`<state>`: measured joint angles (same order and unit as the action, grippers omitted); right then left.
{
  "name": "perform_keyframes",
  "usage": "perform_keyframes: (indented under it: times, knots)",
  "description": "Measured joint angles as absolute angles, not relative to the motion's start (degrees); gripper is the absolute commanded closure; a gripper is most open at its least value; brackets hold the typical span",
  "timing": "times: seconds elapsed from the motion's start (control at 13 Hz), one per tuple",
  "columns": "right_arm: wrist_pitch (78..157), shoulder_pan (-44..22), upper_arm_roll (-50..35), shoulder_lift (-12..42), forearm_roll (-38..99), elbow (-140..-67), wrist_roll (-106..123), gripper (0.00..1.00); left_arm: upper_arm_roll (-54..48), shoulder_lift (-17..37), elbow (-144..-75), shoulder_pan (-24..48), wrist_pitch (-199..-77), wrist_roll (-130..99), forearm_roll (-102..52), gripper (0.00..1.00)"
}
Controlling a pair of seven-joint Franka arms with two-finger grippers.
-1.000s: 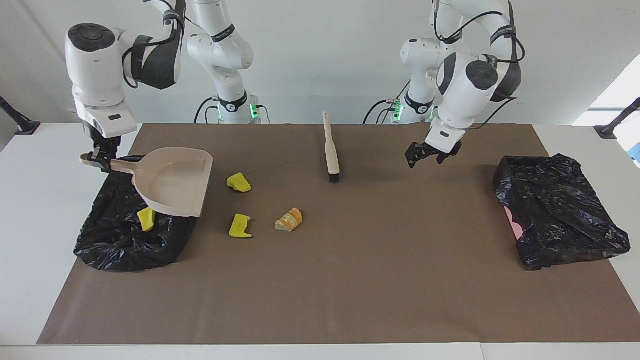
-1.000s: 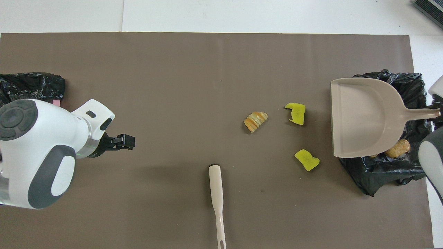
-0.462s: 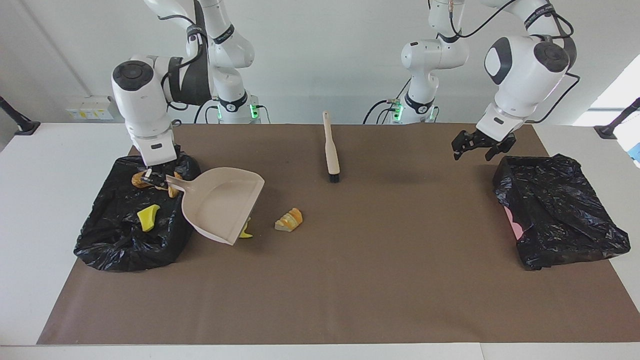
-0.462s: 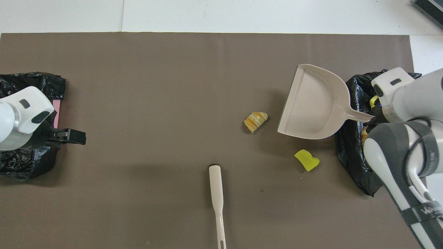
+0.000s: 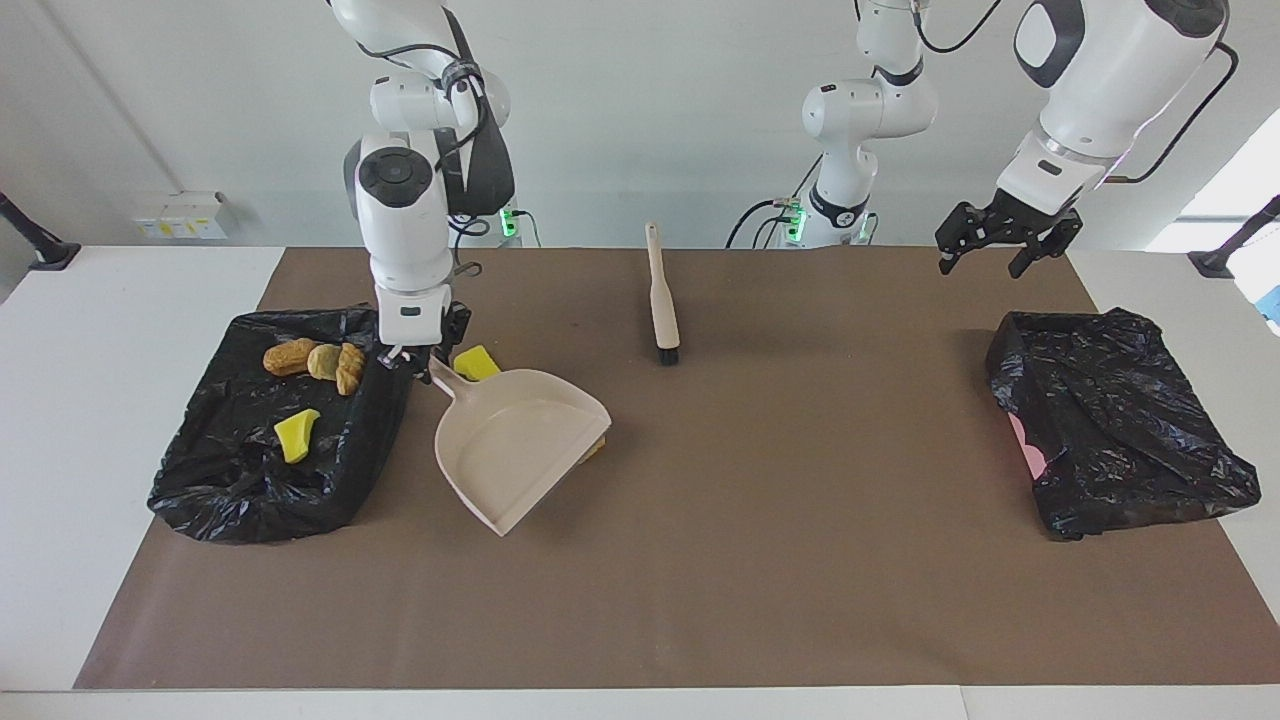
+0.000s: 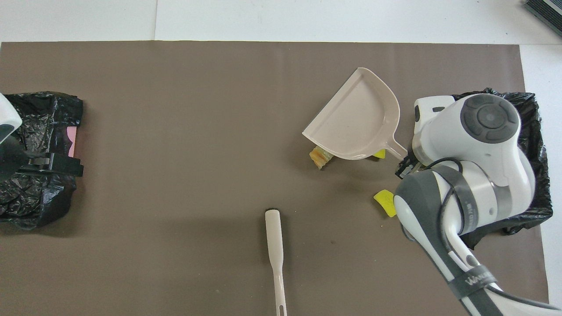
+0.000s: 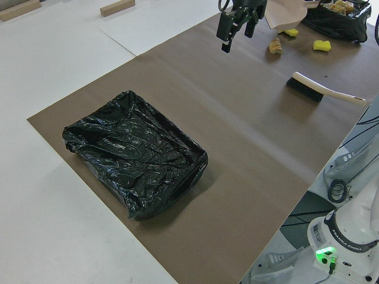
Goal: Sweep and dump trash in bin
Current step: 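Bring the empty dustpan back over the mat with the right gripper, then set the dustpan down on the mat and release with the right gripper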
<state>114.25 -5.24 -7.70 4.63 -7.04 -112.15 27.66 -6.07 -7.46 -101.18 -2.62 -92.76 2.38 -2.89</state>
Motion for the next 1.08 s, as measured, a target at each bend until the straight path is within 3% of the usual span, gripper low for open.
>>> perform_keyframes:
  times: [0.46,0.77,1.08]
  knots:
    - [114.6,-19.1,-7.8,11.1,-1.8,-107.5,-12.8,1.0,-6.1,-6.3,-100.2,-2.6,-92.8,2.4,-2.9,0.0]
    - [113.7,-26.8,-7.8,21.8,-1.1,-94.9,-30.7,1.0,-6.1,-6.1,-100.2,-2.6,-92.8,2.4,-2.9,0.0]
    - [111.2,-28.3,-7.8,32.2,-1.0,-81.5,-34.9,1.0,-6.1,-6.1,-100.2,-2.6,-92.8,2.3,-2.9,0.0]
